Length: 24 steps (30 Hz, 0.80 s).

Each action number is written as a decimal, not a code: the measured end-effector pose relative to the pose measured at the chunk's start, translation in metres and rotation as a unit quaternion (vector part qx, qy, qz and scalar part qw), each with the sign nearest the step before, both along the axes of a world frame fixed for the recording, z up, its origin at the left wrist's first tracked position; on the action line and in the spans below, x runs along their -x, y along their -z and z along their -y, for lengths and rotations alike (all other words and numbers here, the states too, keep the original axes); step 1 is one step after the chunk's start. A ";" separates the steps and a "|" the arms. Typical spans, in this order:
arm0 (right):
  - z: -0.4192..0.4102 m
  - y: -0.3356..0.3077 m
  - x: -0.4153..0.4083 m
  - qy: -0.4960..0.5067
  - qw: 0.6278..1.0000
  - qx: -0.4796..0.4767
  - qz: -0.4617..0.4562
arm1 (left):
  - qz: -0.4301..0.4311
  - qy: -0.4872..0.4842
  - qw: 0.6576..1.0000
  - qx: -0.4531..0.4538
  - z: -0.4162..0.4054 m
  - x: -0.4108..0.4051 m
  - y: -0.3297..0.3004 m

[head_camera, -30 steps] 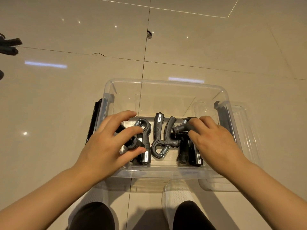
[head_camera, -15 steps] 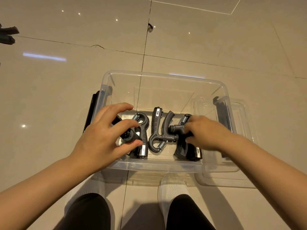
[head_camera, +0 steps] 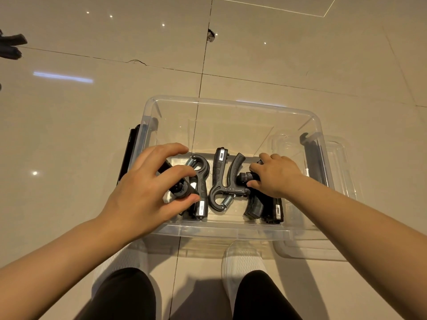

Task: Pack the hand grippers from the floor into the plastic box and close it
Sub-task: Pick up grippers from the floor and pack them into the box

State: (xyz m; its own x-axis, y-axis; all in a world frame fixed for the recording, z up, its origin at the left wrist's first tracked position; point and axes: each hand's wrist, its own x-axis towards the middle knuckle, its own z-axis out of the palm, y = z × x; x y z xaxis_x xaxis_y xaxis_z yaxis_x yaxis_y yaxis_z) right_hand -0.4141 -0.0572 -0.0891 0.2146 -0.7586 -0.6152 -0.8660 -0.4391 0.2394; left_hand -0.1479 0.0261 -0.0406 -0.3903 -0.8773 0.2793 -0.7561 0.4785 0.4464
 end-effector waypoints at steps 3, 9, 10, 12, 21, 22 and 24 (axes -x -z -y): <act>-0.010 -0.005 -0.005 0.021 0.997 0.006 0.076 | -0.023 -0.003 1.000 -0.001 0.000 -0.001 -0.001; -0.044 -0.052 -0.032 0.073 0.886 -0.052 0.455 | -0.163 -0.054 0.985 0.020 -0.001 -0.001 -0.021; -0.047 -0.061 -0.036 0.077 0.867 -0.069 0.488 | -0.182 -0.057 0.981 0.024 -0.003 0.000 -0.028; -0.048 -0.076 -0.042 0.085 0.834 -0.096 0.537 | -0.217 -0.051 0.974 0.030 -0.008 0.003 -0.042; -0.038 -0.104 -0.026 0.095 0.778 -0.303 0.542 | -0.269 0.070 0.960 -0.014 -0.017 0.024 -0.061; -0.040 -0.102 -0.027 0.096 0.779 -0.298 0.544 | -0.274 0.072 0.959 -0.015 -0.016 0.024 -0.061; -0.045 -0.096 -0.032 0.107 0.775 -0.274 0.560 | -0.273 0.077 0.959 -0.018 -0.014 0.024 -0.060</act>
